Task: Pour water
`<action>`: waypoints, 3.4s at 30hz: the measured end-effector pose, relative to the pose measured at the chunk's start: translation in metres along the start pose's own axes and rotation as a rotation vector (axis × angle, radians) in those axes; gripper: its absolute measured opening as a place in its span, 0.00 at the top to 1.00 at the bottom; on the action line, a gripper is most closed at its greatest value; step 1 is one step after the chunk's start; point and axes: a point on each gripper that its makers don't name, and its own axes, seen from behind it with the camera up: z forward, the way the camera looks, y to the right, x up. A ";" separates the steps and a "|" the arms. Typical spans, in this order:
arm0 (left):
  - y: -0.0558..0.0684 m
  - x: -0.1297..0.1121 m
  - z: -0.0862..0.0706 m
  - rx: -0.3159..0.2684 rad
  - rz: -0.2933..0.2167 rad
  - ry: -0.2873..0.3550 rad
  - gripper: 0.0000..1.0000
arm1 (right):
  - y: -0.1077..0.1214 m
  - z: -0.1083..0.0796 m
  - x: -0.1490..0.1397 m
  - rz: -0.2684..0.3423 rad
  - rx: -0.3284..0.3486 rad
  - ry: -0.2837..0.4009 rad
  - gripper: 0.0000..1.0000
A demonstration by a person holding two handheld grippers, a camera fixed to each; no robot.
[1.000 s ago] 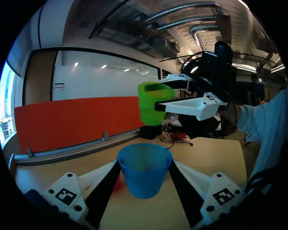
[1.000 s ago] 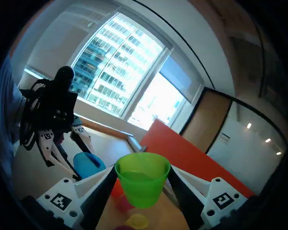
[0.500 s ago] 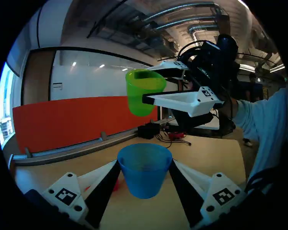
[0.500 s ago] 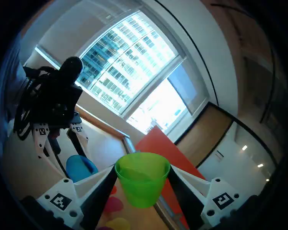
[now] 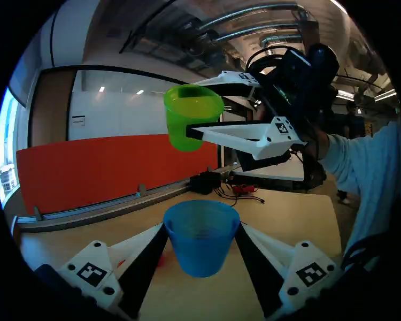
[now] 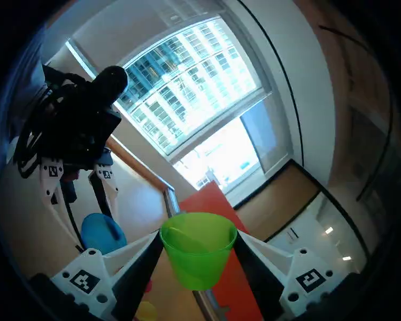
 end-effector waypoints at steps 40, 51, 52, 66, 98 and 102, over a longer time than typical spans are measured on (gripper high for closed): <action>0.004 0.002 0.001 -0.009 0.004 0.003 0.13 | 0.023 0.009 0.004 -0.213 -0.026 -0.006 0.08; 0.004 0.004 0.000 -0.006 0.001 0.008 0.13 | 0.029 0.010 0.008 -0.274 -0.034 -0.006 0.08; 0.004 0.004 0.000 -0.006 0.001 0.008 0.13 | 0.030 0.010 0.009 -0.279 -0.034 -0.005 0.08; 0.006 0.005 0.002 -0.006 0.007 0.008 0.13 | 0.033 0.011 0.012 -0.351 -0.041 -0.012 0.09; 0.001 0.004 0.002 -0.004 0.004 0.010 0.13 | 0.048 0.019 0.022 -0.497 -0.076 -0.012 0.08; 0.001 0.005 0.001 -0.003 0.004 0.011 0.13 | 0.048 0.019 0.026 -0.522 -0.081 -0.010 0.08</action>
